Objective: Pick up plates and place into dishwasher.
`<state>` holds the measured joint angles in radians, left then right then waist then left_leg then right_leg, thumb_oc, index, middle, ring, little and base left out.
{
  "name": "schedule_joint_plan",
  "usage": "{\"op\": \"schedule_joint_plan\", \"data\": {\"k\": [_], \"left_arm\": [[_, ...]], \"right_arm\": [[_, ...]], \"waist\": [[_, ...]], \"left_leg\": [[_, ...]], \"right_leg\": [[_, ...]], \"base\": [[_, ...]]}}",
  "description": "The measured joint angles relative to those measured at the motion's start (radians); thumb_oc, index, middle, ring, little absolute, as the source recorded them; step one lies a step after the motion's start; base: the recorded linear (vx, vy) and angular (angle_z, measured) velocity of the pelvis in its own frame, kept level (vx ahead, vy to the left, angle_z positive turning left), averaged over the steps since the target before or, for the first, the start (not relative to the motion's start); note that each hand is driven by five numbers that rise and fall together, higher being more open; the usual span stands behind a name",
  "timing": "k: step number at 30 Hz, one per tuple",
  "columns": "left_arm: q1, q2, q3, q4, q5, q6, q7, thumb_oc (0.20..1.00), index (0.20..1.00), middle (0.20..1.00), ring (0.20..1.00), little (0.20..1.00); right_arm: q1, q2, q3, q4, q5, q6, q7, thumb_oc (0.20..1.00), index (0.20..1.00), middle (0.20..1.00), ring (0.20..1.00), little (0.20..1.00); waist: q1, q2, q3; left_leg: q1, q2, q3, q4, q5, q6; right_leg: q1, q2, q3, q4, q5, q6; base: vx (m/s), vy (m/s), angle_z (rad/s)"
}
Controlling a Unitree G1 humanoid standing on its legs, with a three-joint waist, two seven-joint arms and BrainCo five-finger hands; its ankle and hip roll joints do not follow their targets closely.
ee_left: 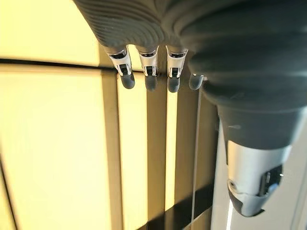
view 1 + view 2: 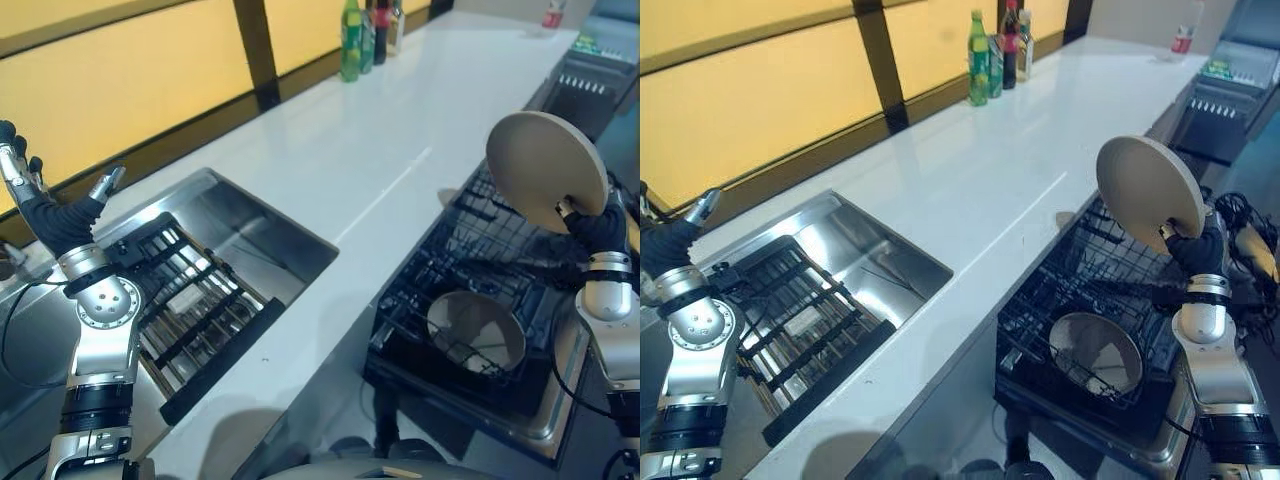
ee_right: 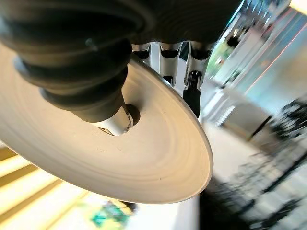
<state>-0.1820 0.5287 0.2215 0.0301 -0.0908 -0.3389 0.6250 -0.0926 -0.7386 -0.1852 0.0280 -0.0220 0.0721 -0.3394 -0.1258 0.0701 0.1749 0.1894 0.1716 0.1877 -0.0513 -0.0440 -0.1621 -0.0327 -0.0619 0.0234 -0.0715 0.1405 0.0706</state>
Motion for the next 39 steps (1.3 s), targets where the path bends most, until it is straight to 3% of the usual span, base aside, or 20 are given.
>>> {"op": "schedule_joint_plan", "data": {"k": [7, 13, 24, 31, 36, 39], "left_arm": [[-0.095, 0.031, -0.009, 0.065, 0.001, 0.002, 0.096, 1.0, 1.0, 1.0, 1.0, 1.0], [-0.133, 0.038, -0.033, 0.075, 0.002, 0.002, 0.136, 1.0, 1.0, 1.0, 1.0, 1.0], [-0.199, 0.083, -0.052, 0.095, 0.038, 0.002, 0.171, 1.0, 1.0, 1.0, 1.0, 1.0], [-0.255, 0.121, -0.087, 0.116, 0.038, 0.005, 0.183, 1.0, 1.0, 1.0, 1.0, 1.0], [-0.261, 0.123, -0.088, 0.116, 0.038, 0.025, 0.185, 1.0, 1.0, 1.0, 1.0, 1.0], [-0.284, 0.141, -0.093, 0.116, 0.038, 0.041, 0.186, 1.0, 1.0, 1.0, 1.0, 1.0]], "right_arm": [[-0.1, -0.083, 0.001, 0.137, -0.046, 0.017, -0.043, 0.2, 0.2, 0.2, 0.2, 0.2], [-0.163, -0.123, 0.05, 0.219, -0.044, 0.022, -0.048, 0.2, 0.2, 0.2, 0.2, 0.2], [-0.317, -0.161, 0.17, 0.314, -0.045, 0.02, -0.052, 0.2, 0.2, 0.2, 0.2, 0.2], [-0.425, -0.183, 0.263, 0.392, -0.071, 0.019, -0.066, 0.2, 0.2, 0.2, 0.2, 0.2], [-0.454, -0.191, 0.288, 0.412, -0.133, 0.004, -0.076, 0.2, 0.2, 0.2, 0.2, 0.2], [-0.48, -0.248, 0.343, 0.417, -0.205, -0.001, -0.079, 0.2, 0.2, 0.2, 0.2, 0.2]], "waist": [[-0.033, 0.041, 0.133], [-0.053, 0.078, 0.2], [-0.047, 0.086, 0.263], [-0.02, 0.103, 0.306], [-0.007, 0.11, 0.311], [0.005, 0.11, 0.312]], "left_leg": [[-0.102, -0.034, 0.001, 0.048, -0.005, 0.013], [-0.121, -0.033, -0.001, 0.054, -0.005, 0.013], [-0.226, -0.035, -0.027, 0.11, -0.006, 0.013], [-0.306, -0.034, -0.042, 0.16, -0.012, 0.015], [-0.332, -0.036, -0.055, 0.173, -0.013, 0.013], [-0.365, -0.037, -0.057, 0.189, -0.014, 0.012]], "right_leg": [[-0.093, -0.026, 0.025, -0.002, 0.042, 0.014], [-0.112, -0.024, 0.028, -0.001, 0.047, 0.01], [-0.22, -0.026, 0.027, 0.071, 0.04, 0.0], [-0.299, -0.025, 0.031, 0.123, 0.03, -0.008], [-0.33, -0.025, 0.032, 0.147, 0.031, -0.008], [-0.36, -0.027, 0.032, 0.16, 0.028, -0.012]], "base": [[-0.21, 0.067, -0.1], [-0.07, 0.006, -0.03], [-0.07, -0.04, 0.02], [-0.05, -0.044, 0.0], [0.0, -0.022, 0.0], [-0.03, -0.061, 0.02]]}}
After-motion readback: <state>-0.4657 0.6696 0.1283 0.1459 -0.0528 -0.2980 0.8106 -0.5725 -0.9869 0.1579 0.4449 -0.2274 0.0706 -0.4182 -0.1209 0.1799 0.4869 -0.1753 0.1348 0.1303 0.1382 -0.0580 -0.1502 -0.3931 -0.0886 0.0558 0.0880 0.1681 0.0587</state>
